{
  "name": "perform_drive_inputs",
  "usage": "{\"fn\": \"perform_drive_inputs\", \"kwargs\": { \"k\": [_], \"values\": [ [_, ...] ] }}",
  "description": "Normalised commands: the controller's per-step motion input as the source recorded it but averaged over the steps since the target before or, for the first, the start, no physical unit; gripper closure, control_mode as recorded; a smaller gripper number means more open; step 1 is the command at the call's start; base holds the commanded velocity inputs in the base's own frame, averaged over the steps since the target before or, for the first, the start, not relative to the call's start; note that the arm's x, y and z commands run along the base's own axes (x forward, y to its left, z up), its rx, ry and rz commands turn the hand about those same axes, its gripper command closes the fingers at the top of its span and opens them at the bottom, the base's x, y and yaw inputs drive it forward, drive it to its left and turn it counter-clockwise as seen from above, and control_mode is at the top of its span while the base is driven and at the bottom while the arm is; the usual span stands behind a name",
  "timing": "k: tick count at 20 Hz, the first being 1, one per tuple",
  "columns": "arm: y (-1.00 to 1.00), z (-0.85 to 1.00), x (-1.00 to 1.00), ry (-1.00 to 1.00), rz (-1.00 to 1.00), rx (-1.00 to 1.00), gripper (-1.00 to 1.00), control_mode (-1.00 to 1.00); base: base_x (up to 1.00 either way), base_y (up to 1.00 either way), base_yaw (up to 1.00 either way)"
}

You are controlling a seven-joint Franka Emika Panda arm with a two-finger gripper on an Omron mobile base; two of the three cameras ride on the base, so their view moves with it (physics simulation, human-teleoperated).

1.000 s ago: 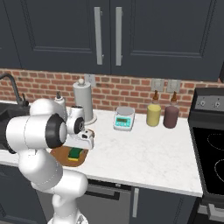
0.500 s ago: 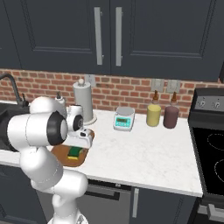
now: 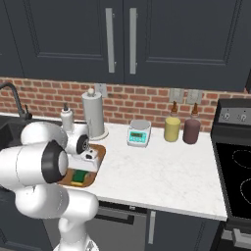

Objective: Pick up the sponge from the counter and clean the cutting board by briefly scrubbing or pressing down on the cutting board. Once finished, release the sponge.

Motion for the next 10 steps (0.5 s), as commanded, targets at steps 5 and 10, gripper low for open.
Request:
{"fn": "perform_drive_inputs", "kwargs": {
  "k": [5, 10],
  "values": [
    [0.19, -0.40, -0.96, -0.08, 0.00, 0.02, 1.00, -1.00, 0.00, 0.00, 0.00],
    [0.46, -0.34, -0.57, -0.07, 0.00, 0.00, 1.00, -1.00, 0.00, 0.00, 0.00]
  ]
}}
